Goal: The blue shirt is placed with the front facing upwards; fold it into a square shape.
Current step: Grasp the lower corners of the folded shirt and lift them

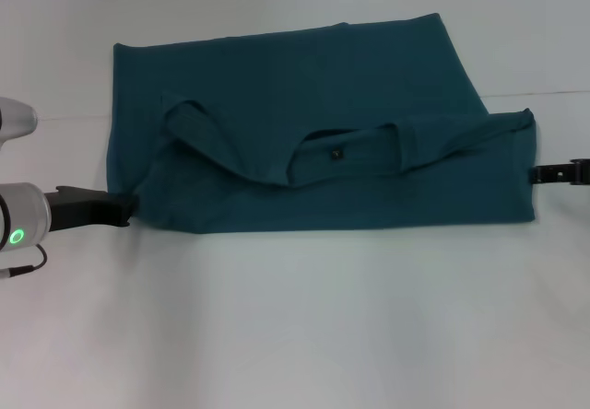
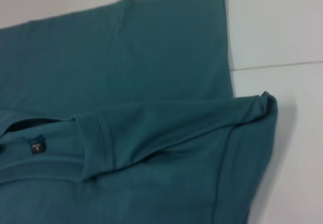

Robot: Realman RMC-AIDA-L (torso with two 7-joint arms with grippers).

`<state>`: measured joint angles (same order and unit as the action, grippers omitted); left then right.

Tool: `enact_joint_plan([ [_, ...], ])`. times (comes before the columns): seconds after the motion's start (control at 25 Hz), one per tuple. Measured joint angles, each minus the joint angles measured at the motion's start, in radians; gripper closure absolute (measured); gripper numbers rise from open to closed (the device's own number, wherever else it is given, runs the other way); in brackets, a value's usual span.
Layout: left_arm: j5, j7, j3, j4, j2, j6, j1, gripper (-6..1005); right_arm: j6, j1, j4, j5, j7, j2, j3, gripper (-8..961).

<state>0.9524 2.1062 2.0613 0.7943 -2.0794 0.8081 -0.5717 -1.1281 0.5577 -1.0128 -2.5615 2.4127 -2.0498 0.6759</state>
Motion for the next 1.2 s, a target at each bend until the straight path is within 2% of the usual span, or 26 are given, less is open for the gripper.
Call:
enact_joint_plan([
  [0.24,0.000,0.000,-0.001,-0.006,0.007,0.003,-0.010,974,0.002,0.040,0.058,-0.010,0.043,0.006,0.002,35],
  [0.56,0.000,0.000,-0.002,-0.048,0.020,0.012,-0.045,974,-0.037,0.078,0.122,-0.053,0.107,0.036,0.010,37],
  [0.8,0.000,0.000,-0.007,-0.051,0.021,0.013,-0.056,973,-0.065,0.106,0.125,-0.142,0.141,0.037,0.010,39],
  [1.2,-0.022,0.000,-0.003,-0.063,0.015,0.012,-0.067,973,-0.016,0.120,0.180,-0.146,0.143,0.037,0.011,41],
])
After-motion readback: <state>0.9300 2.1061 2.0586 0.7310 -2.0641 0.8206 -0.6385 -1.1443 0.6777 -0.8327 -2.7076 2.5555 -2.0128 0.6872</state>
